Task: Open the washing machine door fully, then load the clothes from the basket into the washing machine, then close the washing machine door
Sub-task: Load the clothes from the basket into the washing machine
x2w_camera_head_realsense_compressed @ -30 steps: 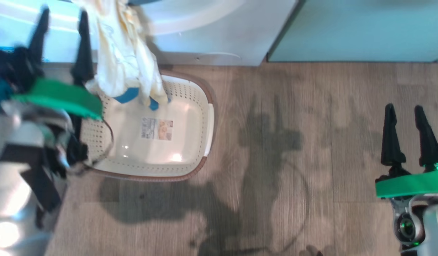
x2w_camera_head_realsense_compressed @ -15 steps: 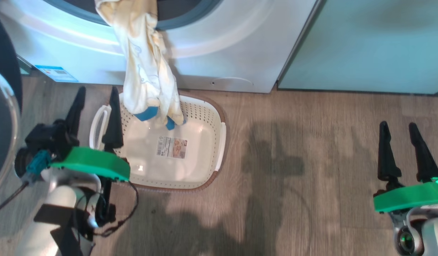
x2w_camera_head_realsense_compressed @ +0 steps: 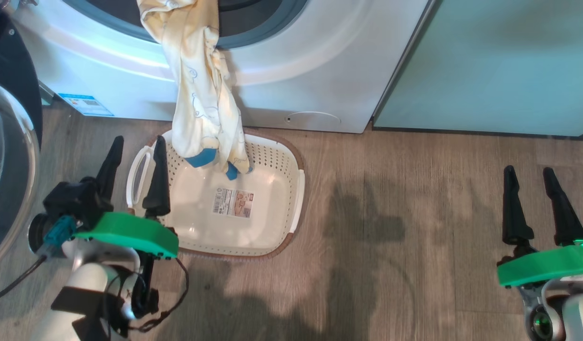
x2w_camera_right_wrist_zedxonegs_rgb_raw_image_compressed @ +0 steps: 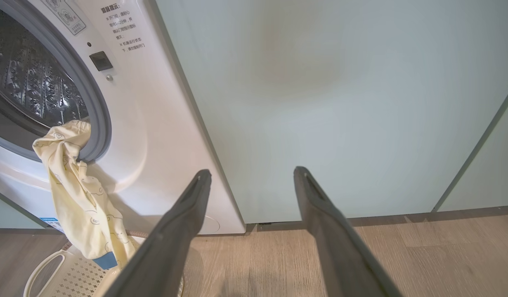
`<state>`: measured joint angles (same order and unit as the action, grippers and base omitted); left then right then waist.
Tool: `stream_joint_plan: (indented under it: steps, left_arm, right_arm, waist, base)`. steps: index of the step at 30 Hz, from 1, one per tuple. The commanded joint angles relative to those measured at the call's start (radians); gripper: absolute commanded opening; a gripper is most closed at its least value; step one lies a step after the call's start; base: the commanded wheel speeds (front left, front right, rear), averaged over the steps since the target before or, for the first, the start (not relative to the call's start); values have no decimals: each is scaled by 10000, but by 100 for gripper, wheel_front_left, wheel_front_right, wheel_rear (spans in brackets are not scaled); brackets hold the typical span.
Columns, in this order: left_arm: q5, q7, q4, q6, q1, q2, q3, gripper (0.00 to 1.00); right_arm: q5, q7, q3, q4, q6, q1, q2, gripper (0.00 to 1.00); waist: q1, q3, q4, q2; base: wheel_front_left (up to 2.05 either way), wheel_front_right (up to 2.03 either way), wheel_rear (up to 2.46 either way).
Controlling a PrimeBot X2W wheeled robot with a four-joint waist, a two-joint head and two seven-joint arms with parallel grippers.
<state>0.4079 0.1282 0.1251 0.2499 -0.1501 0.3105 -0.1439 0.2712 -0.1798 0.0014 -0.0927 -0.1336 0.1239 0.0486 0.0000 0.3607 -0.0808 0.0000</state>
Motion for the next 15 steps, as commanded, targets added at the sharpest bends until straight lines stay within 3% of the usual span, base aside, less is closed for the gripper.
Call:
stream_joint_plan:
  steps: [1, 15]
  left_arm:
    - [54, -41, 333, 41, -147, 185, 312, 100]
    - [194, -294, 57, -17, -343, 158, 82, 100]
  right_arm:
    - [-69, 2, 221, 355, 29, -73, 126, 100]
    - [-7, -35, 312, 420, 29, 118, 110, 100]
  waist:
    - [0, 1, -18, 0]
    - [0, 511, -98, 0]
  base:
    - [0, 0, 0]
    - [0, 0, 0]
